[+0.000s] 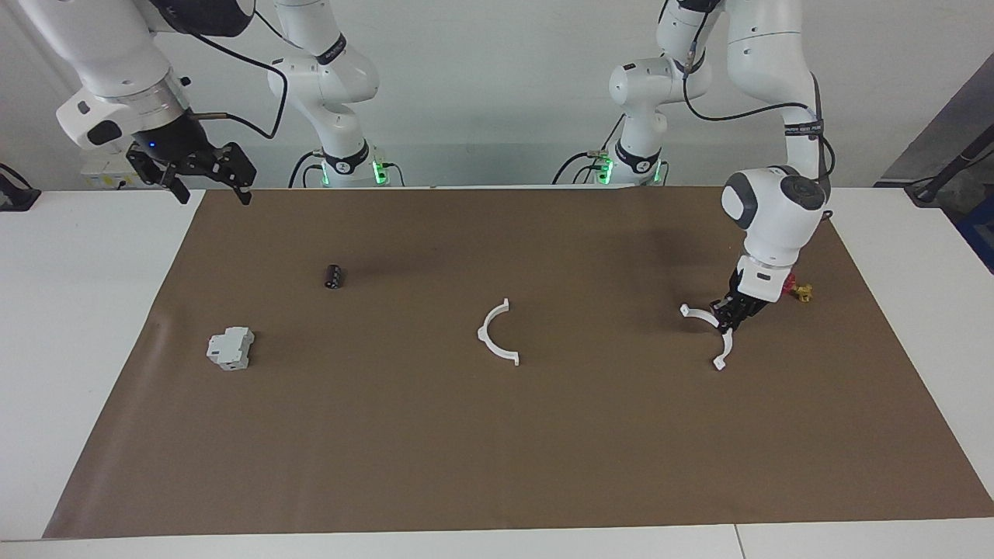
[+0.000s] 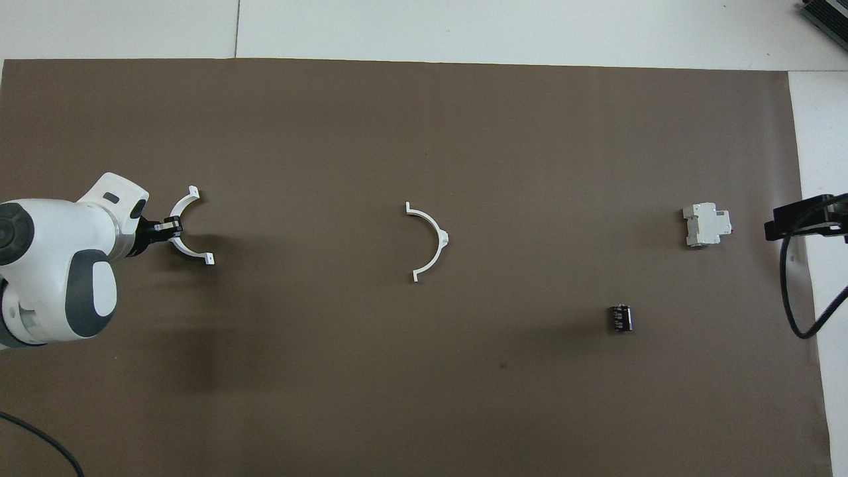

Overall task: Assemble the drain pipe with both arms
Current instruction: 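Lift the second white half-ring with the left gripper, then carry the half-ring with the left gripper and fit it onto the placed half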

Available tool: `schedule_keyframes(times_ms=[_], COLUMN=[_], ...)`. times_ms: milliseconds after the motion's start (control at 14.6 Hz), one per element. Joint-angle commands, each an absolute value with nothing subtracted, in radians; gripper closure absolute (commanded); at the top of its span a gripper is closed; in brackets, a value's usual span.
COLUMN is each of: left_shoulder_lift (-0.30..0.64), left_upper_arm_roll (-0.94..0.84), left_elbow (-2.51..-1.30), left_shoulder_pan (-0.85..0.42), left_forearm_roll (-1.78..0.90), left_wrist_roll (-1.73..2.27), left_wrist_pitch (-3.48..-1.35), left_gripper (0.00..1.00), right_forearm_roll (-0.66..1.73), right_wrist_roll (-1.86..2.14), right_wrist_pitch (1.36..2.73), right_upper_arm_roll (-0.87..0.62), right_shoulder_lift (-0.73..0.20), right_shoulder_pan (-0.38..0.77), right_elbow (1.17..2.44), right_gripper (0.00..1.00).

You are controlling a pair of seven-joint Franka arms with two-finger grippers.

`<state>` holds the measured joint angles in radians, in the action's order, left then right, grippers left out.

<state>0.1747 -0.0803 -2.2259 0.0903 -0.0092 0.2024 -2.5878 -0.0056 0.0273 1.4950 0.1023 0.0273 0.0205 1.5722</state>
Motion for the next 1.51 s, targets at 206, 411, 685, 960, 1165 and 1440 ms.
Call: schedule_keyframes(times_ms=[206, 411, 685, 960, 1165, 1440], left_shoulder_lift=[0.225, 0.224, 0.236, 0.304, 0.334, 0.347], left_upper_arm_roll=[-0.069, -0.069, -0.067, -0.069, -0.069, -0.071], left_elbow=[-2.007, -2.022, -2.005, -1.943, -1.941, -1.951], left_shoulder_pan=[-0.096, -0.202, -0.363, -0.457, -0.502, -0.505], left_forearm_roll=[0.012, 0.011, 0.027, 0.086, 0.083, 0.087], left_wrist_roll=[0.347, 0.423, 0.691, 0.868, 0.880, 0.874], left_wrist_pitch=[-2.404, -2.402, -2.411, -2.401, -2.421, -2.444], left_gripper=[1.00, 1.00, 1.00, 1.00, 1.00, 1.00], right_forearm_roll=[-0.037, -0.037, -0.035, -0.035, -0.035, -0.035], right_wrist_roll=[0.075, 0.072, 0.072, 0.072, 0.074, 0.075], right_wrist_pitch=[1.499, 1.500, 1.509, 1.511, 1.511, 1.516], right_upper_arm_roll=[0.087, 0.087, 0.087, 0.087, 0.087, 0.087], right_shoulder_lift=[0.020, 0.023, 0.021, 0.021, 0.021, 0.020], right_shoulder_pan=[0.034, 0.035, 0.035, 0.035, 0.032, 0.031], right_elbow=[1.568, 1.574, 1.574, 1.572, 1.572, 1.572], right_gripper=[0.00, 0.00, 0.00, 0.00, 0.00, 0.00])
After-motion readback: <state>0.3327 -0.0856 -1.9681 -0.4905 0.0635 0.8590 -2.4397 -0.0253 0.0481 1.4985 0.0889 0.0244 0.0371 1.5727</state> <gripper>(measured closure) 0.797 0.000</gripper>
